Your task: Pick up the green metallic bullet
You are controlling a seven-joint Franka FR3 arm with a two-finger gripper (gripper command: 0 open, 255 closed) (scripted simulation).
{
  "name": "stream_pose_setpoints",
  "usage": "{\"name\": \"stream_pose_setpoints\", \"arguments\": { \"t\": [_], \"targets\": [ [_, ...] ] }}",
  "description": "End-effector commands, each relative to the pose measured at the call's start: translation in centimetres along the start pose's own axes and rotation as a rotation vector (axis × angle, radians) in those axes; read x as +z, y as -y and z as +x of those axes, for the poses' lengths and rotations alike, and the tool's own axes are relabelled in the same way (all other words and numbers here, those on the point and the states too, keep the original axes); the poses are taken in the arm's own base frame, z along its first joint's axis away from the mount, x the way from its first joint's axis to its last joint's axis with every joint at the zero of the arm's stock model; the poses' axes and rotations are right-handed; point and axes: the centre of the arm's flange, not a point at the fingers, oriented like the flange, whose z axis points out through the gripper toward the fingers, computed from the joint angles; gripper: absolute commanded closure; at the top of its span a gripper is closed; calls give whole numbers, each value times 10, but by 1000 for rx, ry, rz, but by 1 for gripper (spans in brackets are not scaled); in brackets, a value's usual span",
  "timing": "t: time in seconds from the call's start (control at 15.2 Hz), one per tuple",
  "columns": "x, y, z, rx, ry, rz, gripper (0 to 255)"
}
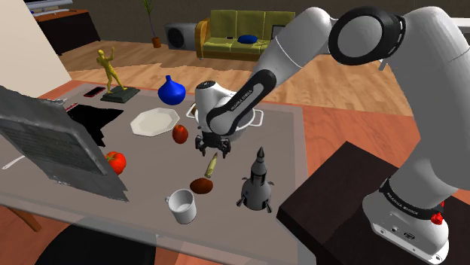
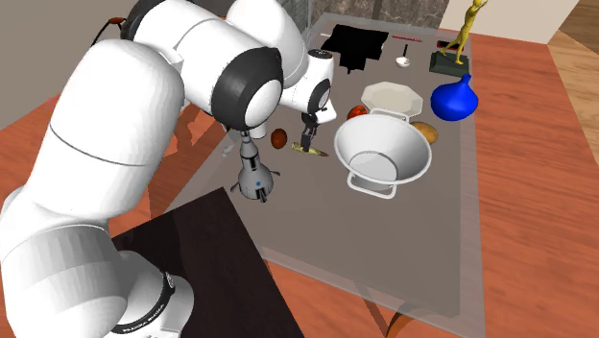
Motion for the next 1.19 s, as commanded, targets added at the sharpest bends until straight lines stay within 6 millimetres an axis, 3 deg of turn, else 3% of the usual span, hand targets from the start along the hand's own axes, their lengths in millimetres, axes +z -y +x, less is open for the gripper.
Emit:
{"name": "stream_pose_setpoints", "arguments": {
  "t": [0.0, 0.59, 0.66, 1.12],
  "targets": [
    [20, 14, 7, 41, 1, -2, 0],
    [60, 15, 9, 41, 1, -2, 0],
    [60, 15, 9, 41, 1, -2, 255],
    [59, 14, 9, 41, 1, -2, 255]
  ]
}}
